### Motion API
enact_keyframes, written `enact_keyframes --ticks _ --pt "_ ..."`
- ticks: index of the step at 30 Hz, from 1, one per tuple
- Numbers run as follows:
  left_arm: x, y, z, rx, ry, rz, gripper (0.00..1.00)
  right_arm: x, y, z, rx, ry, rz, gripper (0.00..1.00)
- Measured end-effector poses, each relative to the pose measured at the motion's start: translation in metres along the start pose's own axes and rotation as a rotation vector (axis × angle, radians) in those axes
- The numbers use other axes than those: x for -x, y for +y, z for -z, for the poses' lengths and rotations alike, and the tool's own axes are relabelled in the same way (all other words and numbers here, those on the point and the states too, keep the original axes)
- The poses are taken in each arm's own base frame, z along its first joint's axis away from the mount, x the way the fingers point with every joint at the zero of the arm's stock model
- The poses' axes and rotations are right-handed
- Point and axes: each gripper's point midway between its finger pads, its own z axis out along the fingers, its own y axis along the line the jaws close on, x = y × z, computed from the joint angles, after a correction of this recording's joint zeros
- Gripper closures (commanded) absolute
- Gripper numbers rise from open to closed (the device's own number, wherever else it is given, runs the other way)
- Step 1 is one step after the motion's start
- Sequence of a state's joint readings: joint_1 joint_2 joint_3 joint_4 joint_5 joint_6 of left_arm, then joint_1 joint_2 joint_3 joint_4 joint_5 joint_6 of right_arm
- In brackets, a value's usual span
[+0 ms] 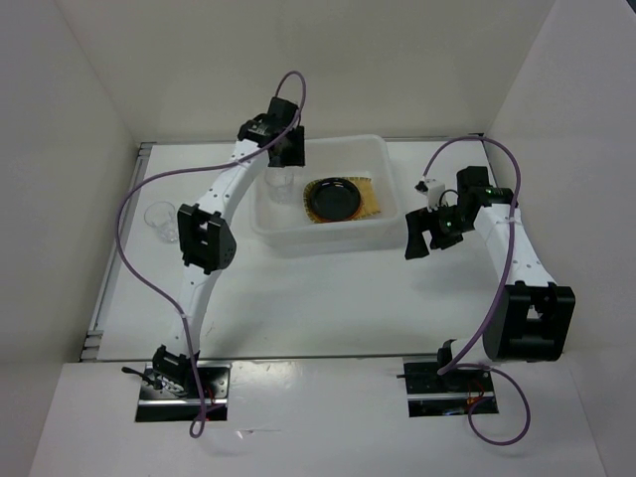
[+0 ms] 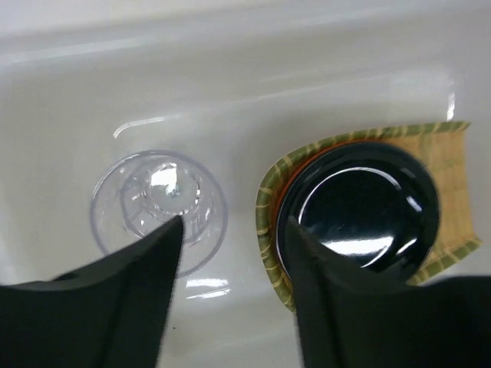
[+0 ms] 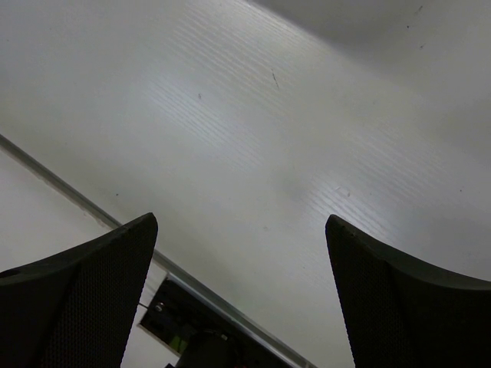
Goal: Place the mixed dishes into the plastic bin
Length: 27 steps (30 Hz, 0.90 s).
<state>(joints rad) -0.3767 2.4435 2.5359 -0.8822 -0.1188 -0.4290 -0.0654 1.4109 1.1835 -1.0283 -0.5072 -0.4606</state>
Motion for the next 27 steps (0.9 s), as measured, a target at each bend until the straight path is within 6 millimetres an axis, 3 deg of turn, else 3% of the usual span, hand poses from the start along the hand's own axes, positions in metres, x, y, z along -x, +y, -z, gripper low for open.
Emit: enact_keyframes --ticks 2,3,4,6,8,10,11,12,14,15,16,18,22,24,27 --pt "0.025 -0.005 0.019 -0.01 -0.073 0.007 0.25 0.0 0.0 0.0 -0.001 -0.002 0.001 0.06" --pt "0.04 -0.006 0.033 -0.012 -0.119 0.014 0.27 0.001 0.0 0.0 -0.002 -0.003 0.002 0.06" --pt "0.056 -0.007 0.049 -0.012 -0.17 0.017 0.45 0.001 -0.001 0.0 -0.002 -0.003 0.002 0.06" --pt "0.086 -0.002 0.094 0.005 -0.274 0.029 0.47 0.001 -0.001 0.0 -0.002 -0.004 0.002 0.06" --pt "0.111 0.018 0.153 0.027 -0.365 0.065 0.39 0.001 -0.001 0.0 -0.003 -0.004 0.003 0.06" --pt "0.122 0.062 0.206 0.074 -0.429 0.124 0.3 0.001 -0.001 0.0 -0.005 -0.005 0.003 0.06" --pt "0.122 0.1 0.231 0.129 -0.449 0.172 0.22 0.001 -0.001 0.0 -0.005 -0.005 0.004 0.06" --pt "0.119 0.135 0.248 0.186 -0.463 0.215 0.21 0.001 -0.001 0.0 -0.006 -0.005 0.004 0.06" --pt "0.1 0.208 0.263 0.332 -0.455 0.317 0.19 0.002 -0.002 0.0 -0.006 -0.007 0.004 0.06" --pt "0.08 0.243 0.261 0.41 -0.412 0.361 0.18 0.002 -0.002 -0.001 -0.006 -0.007 0.004 0.06" --pt "0.064 0.264 0.255 0.456 -0.373 0.385 0.18 0.002 -0.002 -0.001 -0.006 -0.007 0.005 0.06" --pt "0.031 0.283 0.222 0.491 -0.257 0.398 0.18 0.002 -0.002 -0.001 -0.006 -0.007 0.004 0.06" --pt "-0.032 0.289 0.145 0.461 0.002 0.377 0.18 0.001 -0.002 -0.001 -0.005 -0.005 0.003 0.06" --pt "-0.053 0.289 0.127 0.442 0.078 0.374 0.18 0.001 -0.002 -0.001 -0.005 -0.003 0.002 0.06" --pt "-0.068 0.293 0.12 0.431 0.119 0.376 0.18 0.001 -0.002 -0.002 -0.005 -0.003 0.002 0.06"
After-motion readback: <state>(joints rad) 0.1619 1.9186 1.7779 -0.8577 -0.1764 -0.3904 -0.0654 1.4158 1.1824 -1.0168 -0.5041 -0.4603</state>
